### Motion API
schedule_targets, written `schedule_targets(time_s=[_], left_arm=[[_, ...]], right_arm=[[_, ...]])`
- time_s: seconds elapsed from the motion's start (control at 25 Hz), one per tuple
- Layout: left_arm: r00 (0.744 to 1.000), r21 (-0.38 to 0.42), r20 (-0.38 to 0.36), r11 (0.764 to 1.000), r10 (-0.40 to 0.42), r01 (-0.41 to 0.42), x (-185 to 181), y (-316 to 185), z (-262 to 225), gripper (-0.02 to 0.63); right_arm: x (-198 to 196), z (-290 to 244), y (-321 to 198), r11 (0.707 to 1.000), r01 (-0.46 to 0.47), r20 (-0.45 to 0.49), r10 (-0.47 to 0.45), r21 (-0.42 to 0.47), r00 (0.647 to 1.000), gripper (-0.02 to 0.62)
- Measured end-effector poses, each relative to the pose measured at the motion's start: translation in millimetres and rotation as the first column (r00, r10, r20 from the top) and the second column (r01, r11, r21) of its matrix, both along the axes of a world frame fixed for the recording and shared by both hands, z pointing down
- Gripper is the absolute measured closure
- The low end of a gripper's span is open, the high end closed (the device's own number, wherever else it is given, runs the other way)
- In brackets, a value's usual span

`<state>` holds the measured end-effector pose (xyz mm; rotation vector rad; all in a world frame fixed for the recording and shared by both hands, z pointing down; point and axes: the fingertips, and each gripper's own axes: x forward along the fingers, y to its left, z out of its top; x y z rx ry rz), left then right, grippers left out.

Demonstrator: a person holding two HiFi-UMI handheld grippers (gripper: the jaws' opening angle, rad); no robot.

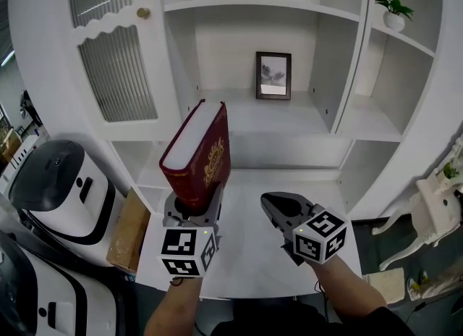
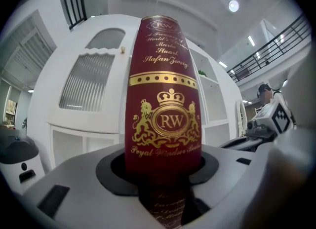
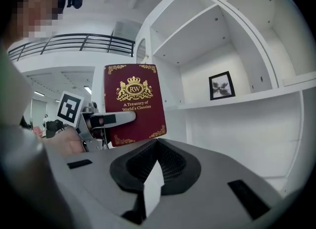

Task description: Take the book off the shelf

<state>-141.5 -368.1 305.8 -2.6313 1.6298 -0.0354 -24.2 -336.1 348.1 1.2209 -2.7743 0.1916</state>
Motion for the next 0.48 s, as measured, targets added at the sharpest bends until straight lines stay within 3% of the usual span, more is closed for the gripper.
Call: schedule_targets(time_s=[0.24, 0.48], left_arm=[[0.999, -0.056, 0.024, 0.998, 0.025, -0.024, 36.1, 19.2, 38.8, 0.376], [0.997, -0.136, 0.032, 0.989, 0.066, -0.061, 105.7, 33.7, 77.3, 0.376]], right_arm=[[42.0, 16.9, 12.7, 0.999, -0.026, 0.034, 0.027, -0.028, 0.999, 0.581], [122.8, 36.1, 30.9, 0.995, -0.096, 0.025, 0.097, -0.036, 0.995, 0.581]])
